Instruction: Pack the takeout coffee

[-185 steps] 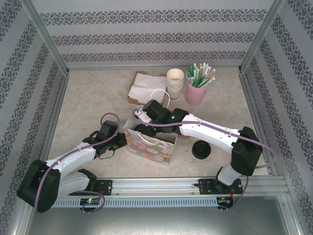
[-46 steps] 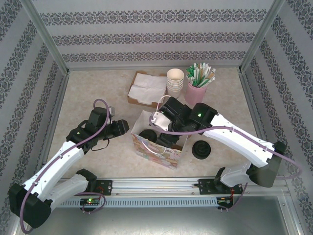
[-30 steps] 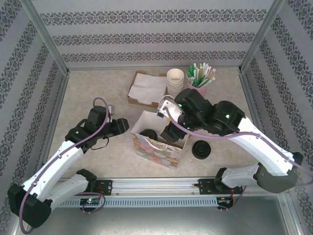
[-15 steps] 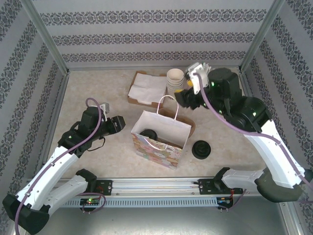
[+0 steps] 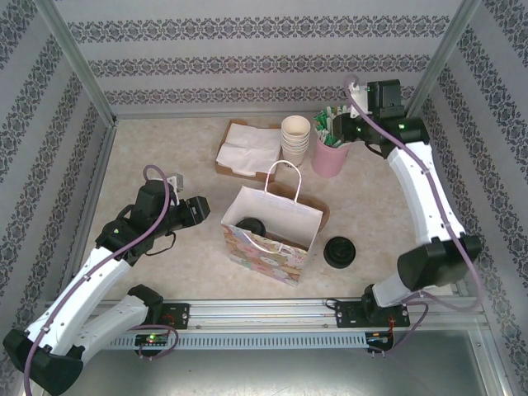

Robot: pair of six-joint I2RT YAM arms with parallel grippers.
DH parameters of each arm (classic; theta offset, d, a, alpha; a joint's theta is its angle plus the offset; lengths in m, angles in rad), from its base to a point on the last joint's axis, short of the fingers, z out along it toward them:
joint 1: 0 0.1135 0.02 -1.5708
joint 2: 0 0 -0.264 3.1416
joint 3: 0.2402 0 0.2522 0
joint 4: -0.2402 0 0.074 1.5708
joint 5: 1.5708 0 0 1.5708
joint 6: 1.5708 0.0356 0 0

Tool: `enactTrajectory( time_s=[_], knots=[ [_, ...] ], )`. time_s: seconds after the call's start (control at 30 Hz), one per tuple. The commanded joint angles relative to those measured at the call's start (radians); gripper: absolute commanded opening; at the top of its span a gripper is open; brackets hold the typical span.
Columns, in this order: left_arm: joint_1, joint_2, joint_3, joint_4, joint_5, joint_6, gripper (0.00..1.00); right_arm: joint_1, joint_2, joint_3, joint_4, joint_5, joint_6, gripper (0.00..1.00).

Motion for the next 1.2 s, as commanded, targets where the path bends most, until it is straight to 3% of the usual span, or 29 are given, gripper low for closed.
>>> enactTrajectory(
  time_s=[0.0, 0.43, 0.77, 0.97, 1.17],
  knots=[
    [0.007, 0.008, 0.037, -0.033, 0.015, 0.026, 0.55, -0.063, 0.066, 0.075, 0.009, -0.089, -0.045, 0.26],
    [0.007, 0.064, 0.076, -0.023, 0.028, 0.055, 0.55, -0.085, 0.28, 0.257, -0.003, -0.109, -0.068, 0.28],
    [0.007, 0.097, 0.1, -0.027, 0.026, 0.07, 0.55, -0.085, 0.358, 0.305, -0.023, -0.106, -0.072, 0.3],
    [0.008, 0.093, 0.102, -0.037, 0.025, 0.069, 0.55, -0.085, 0.379, 0.31, -0.032, -0.097, -0.071, 0.24],
    [0.007, 0.092, 0.099, -0.037, 0.027, 0.063, 0.55, -0.086, 0.393, 0.309, -0.034, -0.089, -0.08, 0.26]
  ],
)
